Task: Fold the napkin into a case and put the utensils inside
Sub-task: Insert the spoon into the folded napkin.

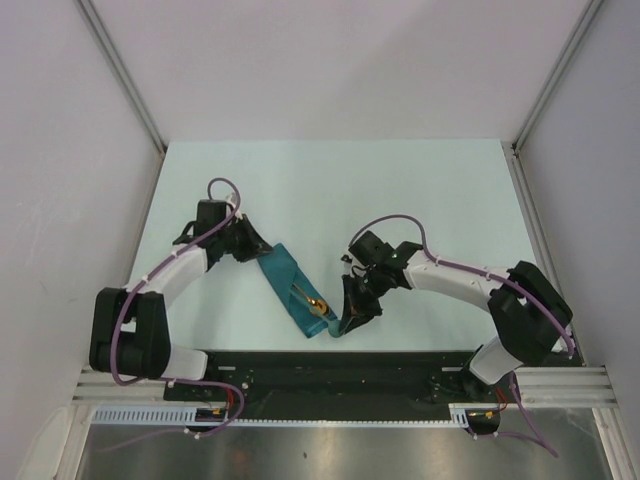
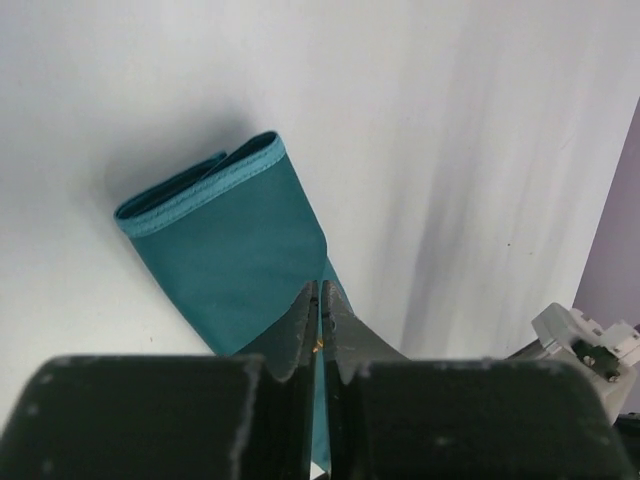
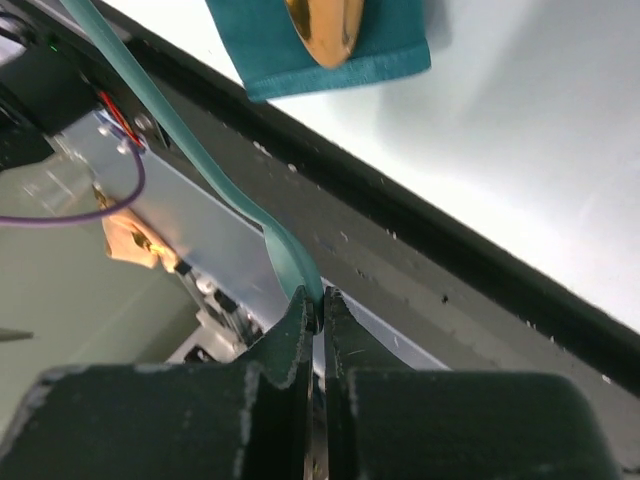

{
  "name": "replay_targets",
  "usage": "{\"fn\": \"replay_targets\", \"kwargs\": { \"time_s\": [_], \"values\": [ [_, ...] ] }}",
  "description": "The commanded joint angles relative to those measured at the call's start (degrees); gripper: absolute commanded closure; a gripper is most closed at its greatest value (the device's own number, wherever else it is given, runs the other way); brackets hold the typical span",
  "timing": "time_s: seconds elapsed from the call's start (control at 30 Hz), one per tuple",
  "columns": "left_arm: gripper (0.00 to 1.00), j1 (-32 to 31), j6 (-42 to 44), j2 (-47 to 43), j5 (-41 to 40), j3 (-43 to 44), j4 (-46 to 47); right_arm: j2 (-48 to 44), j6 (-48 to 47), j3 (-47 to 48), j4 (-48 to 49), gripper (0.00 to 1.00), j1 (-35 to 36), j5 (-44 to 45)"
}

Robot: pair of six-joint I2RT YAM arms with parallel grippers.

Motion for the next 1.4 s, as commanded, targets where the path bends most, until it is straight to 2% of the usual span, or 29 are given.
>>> {"fn": "replay_targets", "kwargs": {
  "time_s": [0.0, 0.07, 0.33, 0.8, 1.37],
  "values": [
    [0.97, 0.32, 1.30, 1.70, -0.30, 1.66, 2.90, 3.04, -4.15, 5.10, -8.80, 1.00, -0.55, -3.49],
    [1.00, 0.32, 0.68, 2.67, 0.31, 1.22, 3.69, 4.10, -5.47, 5.73, -10.64, 1.00, -0.64, -3.66],
    [1.00, -0.03, -0.11, 3.55, 1.37, 0.69, 5.63, 9.81, -8.03, 11.09, -15.92, 1.00, -1.69, -2.43],
    [1.00, -0.47, -2.66, 7.06, -0.47, -0.02, 6.25, 15.79, -8.82, 17.41, -18.92, 1.00, -3.63, -1.55],
    [1.00, -1.43, -4.32, 9.44, -2.58, 1.56, 3.53, 16.24, -7.68, 16.37, -18.30, 1.00, -4.95, -0.93]
  ]
}}
